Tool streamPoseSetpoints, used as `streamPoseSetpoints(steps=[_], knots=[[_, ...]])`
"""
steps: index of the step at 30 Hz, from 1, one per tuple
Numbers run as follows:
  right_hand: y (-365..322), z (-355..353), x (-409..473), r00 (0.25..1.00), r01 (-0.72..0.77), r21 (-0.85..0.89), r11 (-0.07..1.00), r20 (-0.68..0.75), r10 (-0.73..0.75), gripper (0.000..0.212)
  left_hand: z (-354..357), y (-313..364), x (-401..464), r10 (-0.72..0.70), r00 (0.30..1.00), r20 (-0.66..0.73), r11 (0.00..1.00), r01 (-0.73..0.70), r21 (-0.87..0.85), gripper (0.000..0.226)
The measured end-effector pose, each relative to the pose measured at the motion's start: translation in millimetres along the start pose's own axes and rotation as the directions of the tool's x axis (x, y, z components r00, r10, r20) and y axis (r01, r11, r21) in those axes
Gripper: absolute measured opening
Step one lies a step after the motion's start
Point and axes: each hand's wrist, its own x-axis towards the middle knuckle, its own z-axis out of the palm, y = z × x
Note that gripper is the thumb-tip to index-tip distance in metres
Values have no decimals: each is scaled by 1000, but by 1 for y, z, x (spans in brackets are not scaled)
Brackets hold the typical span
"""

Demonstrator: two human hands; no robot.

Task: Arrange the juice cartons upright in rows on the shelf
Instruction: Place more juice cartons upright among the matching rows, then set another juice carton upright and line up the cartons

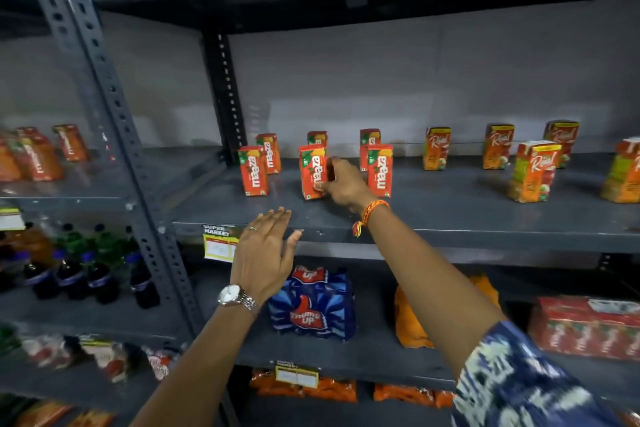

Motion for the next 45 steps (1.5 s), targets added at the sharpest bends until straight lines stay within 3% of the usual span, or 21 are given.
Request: streamPoseSetpoints(steps=[9, 12, 16, 22, 26, 29, 32, 34, 36, 39, 42, 45], knots=[[8, 12, 10, 998, -39, 29, 999, 52, 37, 55, 3, -1, -1, 12, 999, -34, 999, -13, -39, 63], [8, 2, 8, 1000, 19, -12, 1000, -13, -19, 52, 7, 2, -1, -13, 999, -50, 999, 10, -47, 62], [10, -32, -4, 976, 146, 64, 987, -172, -133, 39, 13, 15, 0, -20, 997, -72, 998, 16, -62, 57], [33, -131, -47, 836, 356, -17, 934, -442, -326, 59, 28, 81, 3, 53, 994, -91, 993, -62, -101, 54], [69, -208, -80, 727, 307, -28, 951, -638, -254, 53, 43, 143, 9, 121, 989, -85, 983, -131, -129, 56], [100, -269, -106, 571, 260, 3, 966, -807, -151, 52, 55, 190, 15, 181, 979, -92, 970, -193, -145, 55], [135, -334, -134, 392, 140, -39, 989, -915, -92, 44, 67, 234, 19, 226, 968, -113, 962, -240, -132, 53], [161, -376, -152, 334, -44, -123, 991, -937, -101, 34, 75, 260, 21, 233, 964, -128, 959, -250, -132, 52], [193, -408, -162, 370, -312, -194, 930, -926, -69, 33, 81, 278, 23, 227, 961, -156, 958, -249, -140, 51], [233, -433, -167, 372, -684, -180, 707, -920, 126, 48, 90, 295, 25, 192, 962, -194, 965, -220, -139, 51], [254, -445, -170, 307, -817, -71, 572, -894, 327, 70, 95, 296, 24, 177, 960, -216, 971, -206, -122, 49], [270, -456, -174, 315, -868, -88, 489, -859, 404, 69, 96, 297, 25, 178, 958, -227, 974, -205, -101, 49]])
